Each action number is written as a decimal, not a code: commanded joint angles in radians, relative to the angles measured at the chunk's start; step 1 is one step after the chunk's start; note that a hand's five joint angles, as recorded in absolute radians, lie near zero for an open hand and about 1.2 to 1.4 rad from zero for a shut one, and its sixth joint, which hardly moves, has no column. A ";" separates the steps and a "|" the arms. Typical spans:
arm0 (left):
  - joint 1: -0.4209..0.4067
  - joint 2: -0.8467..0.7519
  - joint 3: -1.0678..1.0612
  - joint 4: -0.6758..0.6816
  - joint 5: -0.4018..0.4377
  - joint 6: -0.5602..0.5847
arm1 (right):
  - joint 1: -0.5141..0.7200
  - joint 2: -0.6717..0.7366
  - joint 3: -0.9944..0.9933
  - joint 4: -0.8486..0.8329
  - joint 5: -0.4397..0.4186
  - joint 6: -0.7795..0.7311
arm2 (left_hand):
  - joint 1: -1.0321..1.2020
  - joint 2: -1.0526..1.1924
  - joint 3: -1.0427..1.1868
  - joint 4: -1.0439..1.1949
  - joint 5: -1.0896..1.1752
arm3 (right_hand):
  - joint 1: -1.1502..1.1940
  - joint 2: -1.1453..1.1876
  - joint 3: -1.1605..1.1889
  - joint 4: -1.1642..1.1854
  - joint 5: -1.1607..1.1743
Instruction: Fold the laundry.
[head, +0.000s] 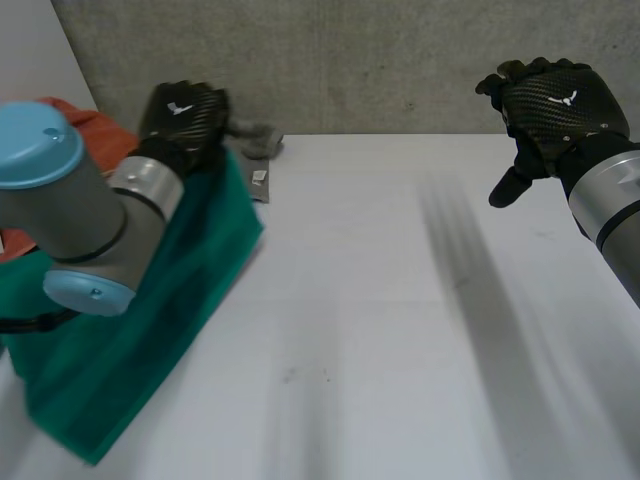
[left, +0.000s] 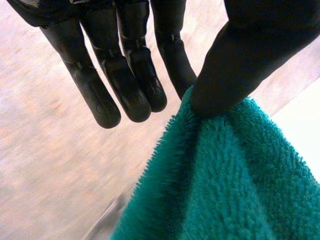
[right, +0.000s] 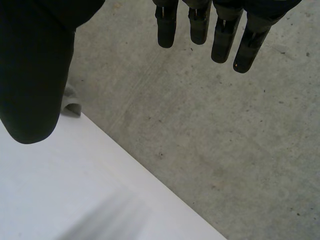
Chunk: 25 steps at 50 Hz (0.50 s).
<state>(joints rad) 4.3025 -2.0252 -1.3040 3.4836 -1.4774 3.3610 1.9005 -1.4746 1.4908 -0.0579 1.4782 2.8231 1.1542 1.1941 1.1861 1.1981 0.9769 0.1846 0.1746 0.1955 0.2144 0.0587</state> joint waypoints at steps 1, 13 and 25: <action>-0.122 -0.089 0.094 -0.024 0.068 -0.040 | 0.000 -0.004 -0.004 0.000 -0.001 0.001 | 0.242 0.202 0.210 0.198 0.245 | -0.010 0.000 -0.021 -0.040 -0.059; -0.372 -0.217 0.307 0.044 0.066 -0.101 | -0.003 -0.001 -0.023 0.000 0.002 -0.002 | 0.242 0.202 0.210 0.198 0.245 | -0.010 0.000 -0.021 -0.040 -0.059; -0.379 -0.273 0.249 0.097 0.043 -0.129 | -0.051 -0.001 -0.027 0.000 0.001 -0.002 | -0.980 -1.020 -1.012 -1.024 -0.977 | -0.010 0.000 -0.021 -0.040 -0.059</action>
<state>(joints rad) 3.9050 -2.3132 -1.0009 3.5803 -1.4130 3.2416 1.8772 -1.4769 1.4656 -0.0613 1.4838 2.8179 0.2169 0.2961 0.3154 0.3043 0.1242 0.1846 0.1746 0.1955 0.2144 0.0586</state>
